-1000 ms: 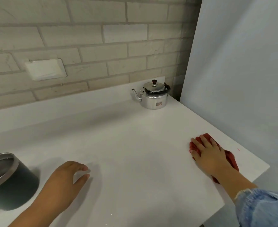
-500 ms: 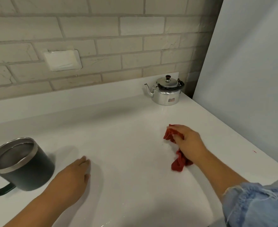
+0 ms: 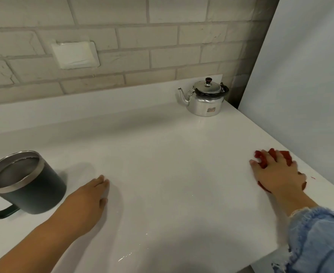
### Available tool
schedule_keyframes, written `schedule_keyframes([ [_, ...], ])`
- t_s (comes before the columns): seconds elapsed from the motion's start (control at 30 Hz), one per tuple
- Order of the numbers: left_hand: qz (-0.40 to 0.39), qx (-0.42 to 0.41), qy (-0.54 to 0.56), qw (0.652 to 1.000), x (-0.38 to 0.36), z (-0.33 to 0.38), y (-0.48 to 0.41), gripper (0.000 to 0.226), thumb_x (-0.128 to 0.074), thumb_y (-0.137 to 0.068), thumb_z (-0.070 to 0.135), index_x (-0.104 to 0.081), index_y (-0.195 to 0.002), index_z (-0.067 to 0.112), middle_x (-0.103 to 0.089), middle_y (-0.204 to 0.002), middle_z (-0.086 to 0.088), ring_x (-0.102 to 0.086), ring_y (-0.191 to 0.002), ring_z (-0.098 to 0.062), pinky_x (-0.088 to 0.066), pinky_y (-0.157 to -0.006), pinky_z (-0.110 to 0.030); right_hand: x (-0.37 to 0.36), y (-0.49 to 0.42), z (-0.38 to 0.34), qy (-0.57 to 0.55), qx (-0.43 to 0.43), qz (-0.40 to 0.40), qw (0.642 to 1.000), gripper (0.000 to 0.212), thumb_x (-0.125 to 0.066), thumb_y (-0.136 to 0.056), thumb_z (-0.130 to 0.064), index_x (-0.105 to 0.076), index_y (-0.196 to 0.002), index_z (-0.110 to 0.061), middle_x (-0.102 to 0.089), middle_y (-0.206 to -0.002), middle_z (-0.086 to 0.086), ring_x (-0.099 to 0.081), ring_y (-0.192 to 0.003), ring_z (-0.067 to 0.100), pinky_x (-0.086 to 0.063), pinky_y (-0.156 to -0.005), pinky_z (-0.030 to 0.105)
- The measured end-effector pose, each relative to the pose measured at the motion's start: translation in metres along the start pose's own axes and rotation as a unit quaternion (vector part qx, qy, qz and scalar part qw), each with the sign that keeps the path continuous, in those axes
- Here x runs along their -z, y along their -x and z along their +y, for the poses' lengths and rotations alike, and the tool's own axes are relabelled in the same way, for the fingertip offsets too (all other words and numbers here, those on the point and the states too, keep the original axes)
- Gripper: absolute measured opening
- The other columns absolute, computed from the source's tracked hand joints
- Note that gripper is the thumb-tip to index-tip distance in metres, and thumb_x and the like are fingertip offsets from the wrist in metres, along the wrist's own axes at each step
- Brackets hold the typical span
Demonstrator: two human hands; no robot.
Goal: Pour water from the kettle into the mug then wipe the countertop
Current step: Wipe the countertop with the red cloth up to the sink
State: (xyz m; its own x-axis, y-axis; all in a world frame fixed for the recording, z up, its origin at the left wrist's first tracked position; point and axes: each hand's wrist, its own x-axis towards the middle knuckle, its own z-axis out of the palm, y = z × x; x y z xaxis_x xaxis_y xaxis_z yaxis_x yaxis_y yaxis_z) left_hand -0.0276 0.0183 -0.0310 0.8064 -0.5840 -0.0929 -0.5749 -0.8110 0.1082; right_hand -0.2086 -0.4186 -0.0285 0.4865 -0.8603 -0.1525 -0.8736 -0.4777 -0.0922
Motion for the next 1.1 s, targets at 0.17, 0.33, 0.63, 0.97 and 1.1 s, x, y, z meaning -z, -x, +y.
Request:
schedule_keyframes([
  [0.17,-0.008,0.012,0.004,1.0,-0.001,0.002,0.0,0.055,-0.036,-0.097,0.034,-0.018,-0.147,0.023,-0.016,-0.157,0.007,-0.031,-0.139,-0.013,-0.024,-0.11,-0.022,-0.025,0.044,-0.064,0.025,0.153,0.069,0.986,0.056,-0.022,-0.094,-0.049,-0.024,-0.147,-0.032,-0.015,-0.159,-0.006,-0.013,-0.145,0.025,-0.03,-0.108,0.043],
  [0.33,-0.017,0.016,0.001,1.0,0.002,0.006,0.0,0.054,-0.034,-0.098,0.032,-0.016,-0.148,0.021,-0.013,-0.158,0.007,-0.027,-0.141,-0.013,-0.022,-0.111,-0.021,-0.053,0.098,-0.131,-0.013,0.318,0.058,0.946,0.053,-0.034,-0.093,-0.037,-0.028,-0.145,-0.032,-0.017,-0.158,-0.007,-0.016,-0.143,0.023,-0.026,-0.107,0.04],
  [0.63,-0.018,0.014,0.037,0.999,0.009,0.006,0.006,0.054,-0.036,-0.098,0.03,-0.015,-0.148,0.023,-0.011,-0.158,0.009,-0.02,-0.143,-0.012,-0.017,-0.114,-0.023,0.002,0.057,-0.139,-0.4,0.318,0.029,0.859,0.037,-0.05,-0.092,-0.008,-0.059,-0.125,-0.022,-0.06,-0.121,-0.006,-0.057,-0.101,0.009,-0.043,-0.098,0.023],
  [0.97,-0.011,0.024,0.064,0.998,0.01,0.003,0.006,0.054,-0.037,-0.097,0.033,-0.017,-0.147,0.029,-0.01,-0.157,0.015,-0.018,-0.143,-0.007,-0.014,-0.113,-0.02,0.009,-0.099,-0.061,-0.026,0.081,-0.005,0.996,0.066,-0.029,-0.089,-0.061,-0.011,-0.147,-0.035,-0.019,-0.157,0.001,-0.017,-0.141,0.039,-0.015,-0.111,0.061],
  [1.1,-0.006,0.021,0.061,0.998,0.01,0.002,0.005,0.053,-0.037,-0.097,0.033,-0.018,-0.147,0.031,-0.01,-0.156,0.016,-0.017,-0.143,-0.006,-0.014,-0.112,-0.019,-0.003,-0.101,-0.088,0.007,0.094,-0.004,0.996,0.066,-0.019,-0.089,-0.063,-0.009,-0.147,-0.036,-0.011,-0.159,0.0,-0.009,-0.142,0.04,-0.017,-0.11,0.063],
])
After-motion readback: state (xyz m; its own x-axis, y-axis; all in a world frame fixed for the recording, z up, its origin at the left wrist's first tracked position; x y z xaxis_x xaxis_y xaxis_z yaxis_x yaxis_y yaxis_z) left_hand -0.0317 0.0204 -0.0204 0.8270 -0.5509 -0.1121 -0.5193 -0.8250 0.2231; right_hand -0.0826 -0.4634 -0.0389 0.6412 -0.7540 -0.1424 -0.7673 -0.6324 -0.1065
